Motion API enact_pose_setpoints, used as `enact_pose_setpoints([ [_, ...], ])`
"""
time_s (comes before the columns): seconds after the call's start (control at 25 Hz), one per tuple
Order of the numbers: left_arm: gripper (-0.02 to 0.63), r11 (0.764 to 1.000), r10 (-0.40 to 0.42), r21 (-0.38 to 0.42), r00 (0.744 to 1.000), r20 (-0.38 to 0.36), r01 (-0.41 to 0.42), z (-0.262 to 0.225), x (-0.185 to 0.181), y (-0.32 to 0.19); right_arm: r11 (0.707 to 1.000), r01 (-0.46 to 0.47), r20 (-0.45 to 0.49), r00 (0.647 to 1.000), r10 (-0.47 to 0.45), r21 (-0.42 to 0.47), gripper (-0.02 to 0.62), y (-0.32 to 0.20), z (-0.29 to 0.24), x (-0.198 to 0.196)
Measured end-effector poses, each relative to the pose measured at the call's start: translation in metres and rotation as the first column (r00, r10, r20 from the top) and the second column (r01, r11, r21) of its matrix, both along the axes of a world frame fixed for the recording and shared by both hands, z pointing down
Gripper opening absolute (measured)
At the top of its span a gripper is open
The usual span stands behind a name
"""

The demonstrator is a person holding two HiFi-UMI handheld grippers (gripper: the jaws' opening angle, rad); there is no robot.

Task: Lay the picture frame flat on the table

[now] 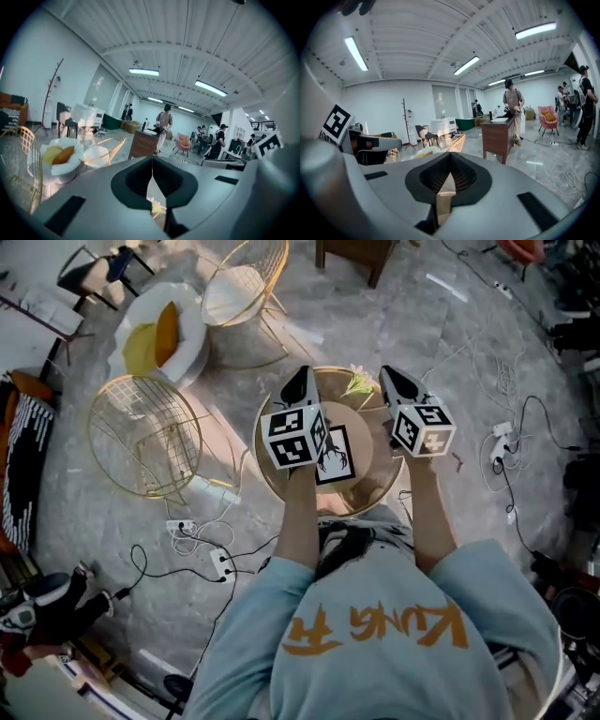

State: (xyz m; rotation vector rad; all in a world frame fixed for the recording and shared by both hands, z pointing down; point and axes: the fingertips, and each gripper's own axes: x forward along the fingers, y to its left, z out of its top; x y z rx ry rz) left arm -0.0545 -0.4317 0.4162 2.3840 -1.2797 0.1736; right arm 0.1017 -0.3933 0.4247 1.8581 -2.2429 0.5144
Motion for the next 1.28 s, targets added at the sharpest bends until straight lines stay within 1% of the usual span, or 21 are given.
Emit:
enact_pose_setpoints([
  [0.08,0.023,0.995,-0.020,0.097,1.000,0.009,0.019,-0.037,0.001,-0.012,0.998,0.012,-0.019,1.000,-0.010,0.069,-0.002,-0.014,-0.035,0.002],
  [0.12,0.023,0.991,-0.029,0.133,0.999,0.016,0.027,-0.052,0.002,-0.015,0.995,0.020,-0.030,0.999,-0.017,0.098,-0.002,-0.017,-0.049,0.002],
  [0.2,0.023,0.982,-0.044,0.185,0.999,0.023,0.039,-0.078,0.002,-0.016,0.990,0.028,-0.058,0.998,-0.020,0.140,-0.002,-0.019,-0.071,0.002],
  [0.28,0.023,0.971,-0.056,0.234,0.998,0.024,0.049,-0.101,0.000,-0.017,0.985,0.019,-0.084,0.996,-0.004,0.173,-0.002,-0.023,-0.090,0.004],
  [0.4,0.023,0.948,-0.075,0.313,0.997,0.027,0.063,-0.134,-0.002,-0.021,0.971,0.024,-0.090,0.996,-0.003,0.237,-0.002,-0.032,-0.120,0.004],
  [0.48,0.023,0.932,-0.082,0.357,0.996,0.036,0.064,-0.150,-0.004,-0.020,0.955,0.053,-0.071,0.997,-0.034,0.292,-0.002,-0.034,-0.140,-0.003],
  [0.56,0.023,0.917,-0.090,0.393,0.995,0.049,0.064,-0.163,-0.007,-0.018,0.934,0.101,-0.049,0.995,-0.090,0.342,-0.002,-0.033,-0.155,-0.015],
  [0.6,0.023,0.910,-0.096,0.410,0.994,0.053,0.066,-0.167,-0.008,-0.018,0.927,0.122,-0.054,0.993,-0.109,0.355,-0.002,-0.033,-0.159,-0.021],
  [0.72,0.023,0.896,-0.112,0.437,0.993,0.043,0.083,-0.178,-0.014,-0.021,0.925,0.142,-0.101,0.988,-0.114,0.352,-0.002,-0.038,-0.162,-0.030],
  [0.88,0.023,0.889,-0.138,0.441,0.990,0.006,0.122,-0.186,-0.024,-0.027,0.922,0.135,-0.136,0.986,-0.091,0.362,-0.002,-0.043,-0.170,-0.030],
  [1.04,0.023,0.887,-0.113,0.450,0.994,-0.003,0.102,-0.185,-0.020,-0.021,0.920,0.120,-0.138,0.988,-0.073,0.373,-0.002,-0.038,-0.174,-0.025],
  [1.28,0.023,0.891,-0.073,0.451,0.997,0.025,0.054,-0.177,-0.013,-0.014,0.924,0.107,-0.137,0.989,-0.060,0.368,-0.002,-0.032,-0.168,-0.024],
])
